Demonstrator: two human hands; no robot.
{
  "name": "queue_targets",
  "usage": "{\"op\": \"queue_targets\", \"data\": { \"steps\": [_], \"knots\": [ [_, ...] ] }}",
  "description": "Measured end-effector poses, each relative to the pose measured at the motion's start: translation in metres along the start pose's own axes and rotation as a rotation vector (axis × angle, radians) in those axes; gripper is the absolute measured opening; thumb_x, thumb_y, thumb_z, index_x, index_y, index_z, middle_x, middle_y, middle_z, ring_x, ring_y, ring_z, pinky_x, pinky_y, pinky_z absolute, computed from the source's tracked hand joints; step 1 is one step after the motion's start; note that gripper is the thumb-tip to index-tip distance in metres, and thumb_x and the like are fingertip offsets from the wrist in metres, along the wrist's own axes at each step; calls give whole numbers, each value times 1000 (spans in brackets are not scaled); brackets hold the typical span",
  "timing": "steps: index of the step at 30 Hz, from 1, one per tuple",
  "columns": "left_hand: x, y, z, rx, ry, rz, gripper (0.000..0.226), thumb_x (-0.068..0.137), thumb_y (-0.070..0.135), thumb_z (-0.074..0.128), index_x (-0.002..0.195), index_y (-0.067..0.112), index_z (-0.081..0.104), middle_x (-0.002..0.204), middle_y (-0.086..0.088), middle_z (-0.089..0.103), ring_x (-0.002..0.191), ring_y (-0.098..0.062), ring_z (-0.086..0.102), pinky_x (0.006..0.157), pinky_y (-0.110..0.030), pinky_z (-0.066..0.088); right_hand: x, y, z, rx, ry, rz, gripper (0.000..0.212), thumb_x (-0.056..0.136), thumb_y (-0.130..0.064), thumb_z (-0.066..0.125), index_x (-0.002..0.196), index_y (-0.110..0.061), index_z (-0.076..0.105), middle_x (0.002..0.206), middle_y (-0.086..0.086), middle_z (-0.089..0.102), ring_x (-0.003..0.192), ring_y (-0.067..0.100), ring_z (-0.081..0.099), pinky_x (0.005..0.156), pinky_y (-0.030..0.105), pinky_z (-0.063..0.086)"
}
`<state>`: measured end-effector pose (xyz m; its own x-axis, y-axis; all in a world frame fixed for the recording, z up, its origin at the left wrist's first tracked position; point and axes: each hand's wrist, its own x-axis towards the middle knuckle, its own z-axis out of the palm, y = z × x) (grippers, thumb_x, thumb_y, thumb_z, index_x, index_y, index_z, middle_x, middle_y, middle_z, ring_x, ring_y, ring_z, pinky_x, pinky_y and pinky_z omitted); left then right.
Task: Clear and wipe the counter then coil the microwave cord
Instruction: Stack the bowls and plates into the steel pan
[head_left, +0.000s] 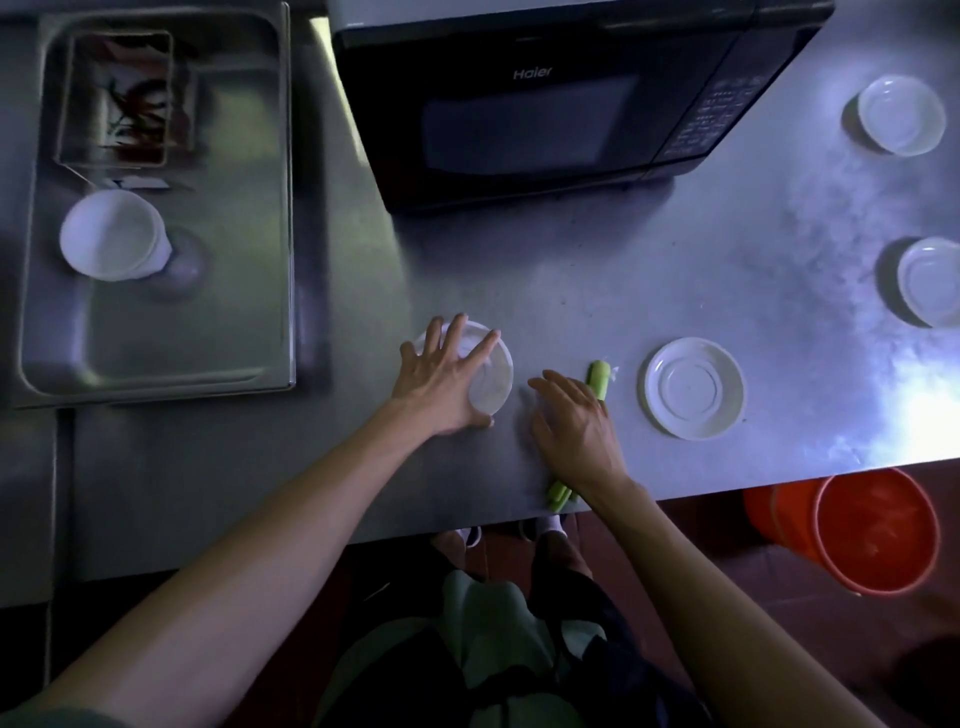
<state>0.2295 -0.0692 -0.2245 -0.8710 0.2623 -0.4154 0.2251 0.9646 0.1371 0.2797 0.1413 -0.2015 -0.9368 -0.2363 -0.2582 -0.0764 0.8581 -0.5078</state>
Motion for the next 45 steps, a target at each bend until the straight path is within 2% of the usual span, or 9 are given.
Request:
{"op": "queue_targets", "data": {
  "steps": [7,10,14,16,20,26,30,36,45],
  "knots": [
    [15,81,-19,-2,48,4,120,50,79,66,150,43,11,156,-5,9,143,-35,10,101,-61,34,-7,63,-39,-29,67,77,46,93,-30,60,137,-21,54,151,3,47,139,28,40,103,48,41],
    [23,111,-23,9,35,13,120,50,80,64,150,44,10,156,-5,7,144,-35,9,101,-60,33,-12,97,-54,-80,33,117,51,91,-33,60,139,-23,50,157,6,38,144,29,31,107,51,36],
    [33,147,-24,40,34,16,120,50,78,66,150,45,7,158,-4,4,144,-34,6,101,-57,31,-10,135,-68,-116,-38,188,68,88,-43,64,149,-28,38,165,3,21,151,27,15,116,49,21],
    [36,163,-25,52,28,13,122,49,78,67,150,46,7,158,-4,3,145,-34,5,102,-57,31,-9,150,-73,-162,-50,192,76,86,-48,65,151,-30,31,166,4,15,152,29,10,117,50,18],
    [41,185,-25,93,16,15,123,51,79,67,151,45,4,159,-5,0,145,-34,4,102,-58,31,-4,173,-78,-285,-102,147,96,80,-67,64,155,-32,15,167,7,-2,152,37,-6,118,58,12],
    [40,201,-20,98,11,-25,124,52,79,70,151,45,4,160,-5,-1,146,-34,2,104,-58,31,14,189,-83,-297,-205,87,120,67,-88,56,156,-35,-5,165,8,-19,149,42,-21,115,68,1],
    [35,204,-20,98,7,-58,124,52,79,71,151,44,5,159,-5,-1,146,-34,2,104,-58,31,18,189,-83,-321,-232,34,122,65,-85,60,155,-36,-6,165,7,-16,149,44,-17,115,68,6],
    [30,204,-20,96,3,-106,125,52,80,71,151,43,4,159,-6,-3,146,-35,2,104,-60,31,21,189,-88,-361,-200,-14,116,63,-79,66,154,-35,8,162,8,3,146,44,9,109,59,27],
    [25,190,-34,51,51,-178,125,52,79,71,151,42,6,160,-6,-1,146,-36,5,104,-60,31,38,177,-110,-324,-89,-35,115,60,-79,64,153,-35,12,163,10,7,144,42,15,104,59,33]
  ]
}}
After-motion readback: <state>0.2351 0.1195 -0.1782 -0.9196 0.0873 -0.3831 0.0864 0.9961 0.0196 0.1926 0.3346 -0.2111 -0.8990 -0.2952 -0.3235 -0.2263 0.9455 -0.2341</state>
